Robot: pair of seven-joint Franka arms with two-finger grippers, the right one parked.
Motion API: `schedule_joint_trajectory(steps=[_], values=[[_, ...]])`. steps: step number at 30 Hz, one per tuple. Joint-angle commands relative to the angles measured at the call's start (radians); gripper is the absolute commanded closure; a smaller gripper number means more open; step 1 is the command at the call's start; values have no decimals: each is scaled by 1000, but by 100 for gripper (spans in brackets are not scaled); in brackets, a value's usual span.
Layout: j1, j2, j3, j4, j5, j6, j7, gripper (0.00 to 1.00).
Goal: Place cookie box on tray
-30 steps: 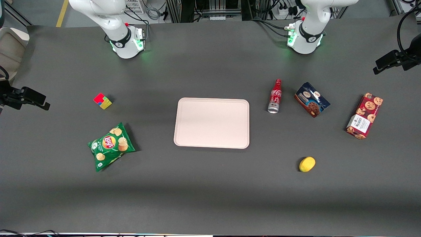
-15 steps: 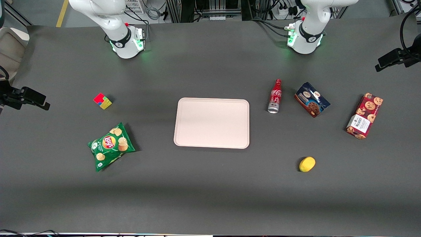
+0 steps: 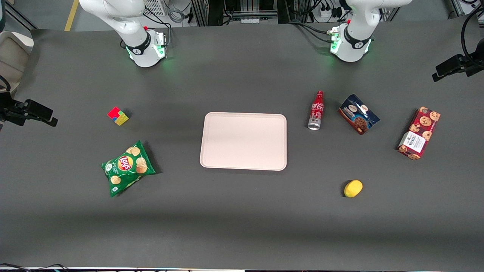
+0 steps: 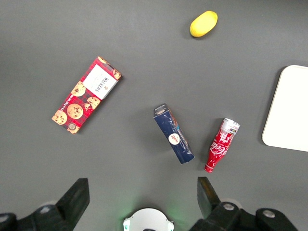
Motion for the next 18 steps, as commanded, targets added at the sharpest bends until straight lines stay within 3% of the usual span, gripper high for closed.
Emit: schedule_joint_trajectory(steps=[1, 18], values=[[5, -5, -44, 7, 18, -18, -36, 0], [8, 1, -46, 5, 26, -23, -47, 0]])
